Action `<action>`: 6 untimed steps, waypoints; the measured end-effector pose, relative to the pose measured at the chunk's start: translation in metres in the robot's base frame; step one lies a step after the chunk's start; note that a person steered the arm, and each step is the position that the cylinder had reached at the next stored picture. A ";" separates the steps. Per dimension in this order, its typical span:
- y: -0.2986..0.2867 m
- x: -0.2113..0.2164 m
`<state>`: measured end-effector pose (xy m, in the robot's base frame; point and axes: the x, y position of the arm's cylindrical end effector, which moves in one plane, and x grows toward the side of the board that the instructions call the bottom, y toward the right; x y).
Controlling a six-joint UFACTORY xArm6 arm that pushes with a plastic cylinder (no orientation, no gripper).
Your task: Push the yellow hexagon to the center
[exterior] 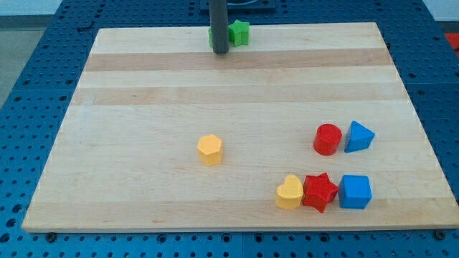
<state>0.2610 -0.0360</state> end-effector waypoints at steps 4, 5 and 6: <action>-0.034 0.168; -0.052 0.243; -0.069 0.310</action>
<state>0.5710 -0.1047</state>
